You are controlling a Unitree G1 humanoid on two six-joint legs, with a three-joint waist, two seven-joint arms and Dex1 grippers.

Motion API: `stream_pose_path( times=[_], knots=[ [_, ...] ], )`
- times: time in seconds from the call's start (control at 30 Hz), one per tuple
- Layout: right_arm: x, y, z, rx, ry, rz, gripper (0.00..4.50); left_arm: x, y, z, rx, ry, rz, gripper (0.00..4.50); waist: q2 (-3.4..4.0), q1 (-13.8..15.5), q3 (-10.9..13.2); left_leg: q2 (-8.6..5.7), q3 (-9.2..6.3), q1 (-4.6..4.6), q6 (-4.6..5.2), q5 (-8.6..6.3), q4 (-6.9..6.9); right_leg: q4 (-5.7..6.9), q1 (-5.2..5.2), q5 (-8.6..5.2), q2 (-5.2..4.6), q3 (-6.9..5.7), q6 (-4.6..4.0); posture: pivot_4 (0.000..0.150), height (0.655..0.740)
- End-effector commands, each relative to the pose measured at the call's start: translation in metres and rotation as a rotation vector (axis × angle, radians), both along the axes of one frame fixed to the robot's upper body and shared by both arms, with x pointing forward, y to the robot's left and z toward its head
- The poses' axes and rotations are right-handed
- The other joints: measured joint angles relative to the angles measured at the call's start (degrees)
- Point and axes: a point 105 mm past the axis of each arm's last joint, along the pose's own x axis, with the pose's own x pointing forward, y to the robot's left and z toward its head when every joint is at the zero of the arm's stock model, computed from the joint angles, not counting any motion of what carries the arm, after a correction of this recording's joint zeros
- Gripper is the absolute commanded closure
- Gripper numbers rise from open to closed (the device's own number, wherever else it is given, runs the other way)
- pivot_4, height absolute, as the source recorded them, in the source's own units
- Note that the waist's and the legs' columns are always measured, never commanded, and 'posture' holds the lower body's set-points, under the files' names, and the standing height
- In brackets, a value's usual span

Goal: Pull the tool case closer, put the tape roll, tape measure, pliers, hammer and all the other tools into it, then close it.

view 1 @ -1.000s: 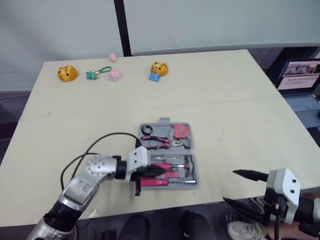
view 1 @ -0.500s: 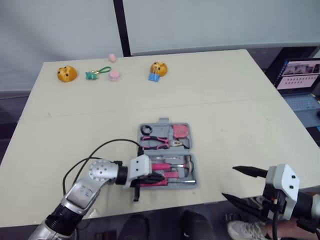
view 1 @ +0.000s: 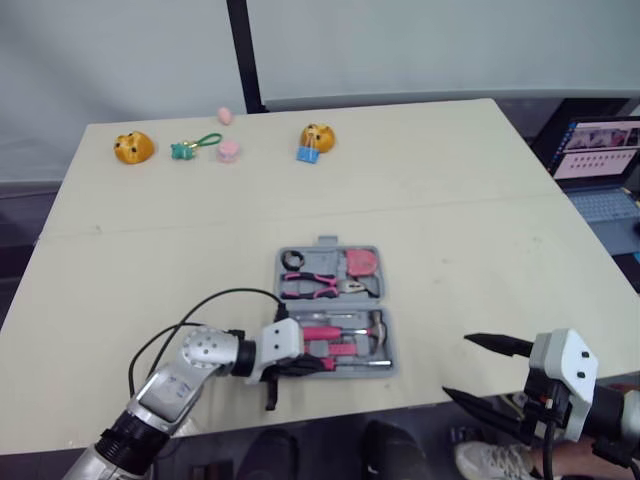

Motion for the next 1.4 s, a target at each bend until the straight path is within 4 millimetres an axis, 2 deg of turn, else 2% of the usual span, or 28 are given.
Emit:
stream_pose_path(
  times=[0.03, 0.6, 1.2, 1.33, 1.4],
  knots=[
    [-0.002, 0.003, 0.008, 0.001, -0.034, 0.004, 0.00, -0.002, -0.001, -0.003, 0.005, -0.001, -0.004, 4.41, 0.00, -0.02, 0.00, 0.00, 0.00, 0.00, 0.00, 0.00, 0.00, 0.00, 0.00, 0.00, 0.00, 0.00, 0.00, 0.150, 0.7400],
    [-0.005, 0.003, 0.008, -0.004, -0.027, -0.002, 0.00, -0.005, 0.000, -0.020, 0.060, 0.057, 0.027, 4.41, 0.03, 0.00, -0.03, 0.00, -0.17, 0.03, 0.00, 0.00, -0.01, 0.00, 0.01, 0.00, 0.00, 0.01, 0.00, 0.150, 0.7400],
    [-0.008, -0.002, 0.009, -0.011, -0.027, -0.013, 0.00, -0.016, 0.014, -0.062, 0.159, 0.179, 0.072, 4.41, 0.41, -0.01, -1.32, 0.00, -0.44, 0.15, 0.02, -0.01, -0.10, -0.24, 0.09, -0.02, 0.00, 0.01, -0.04, 0.150, 0.7400],
    [-0.009, -0.002, 0.009, -0.012, -0.027, -0.012, 0.00, -0.016, 0.015, -0.062, 0.149, 0.184, 0.087, 4.41, 0.50, -0.05, -1.55, 0.01, -0.44, 0.17, 0.03, -0.02, -0.14, -0.24, 0.09, -0.03, 0.00, 0.02, -0.06, 0.150, 0.7400],
    [-0.008, -0.002, 0.010, -0.017, -0.026, -0.012, 0.00, -0.007, 0.018, -0.043, 0.066, 0.178, 0.138, 4.41, 0.52, -0.12, -1.59, 0.01, -0.44, 0.17, 0.03, -0.02, -0.14, -0.24, 0.09, -0.03, 0.00, 0.01, -0.06, 0.150, 0.7400]
  ],
)
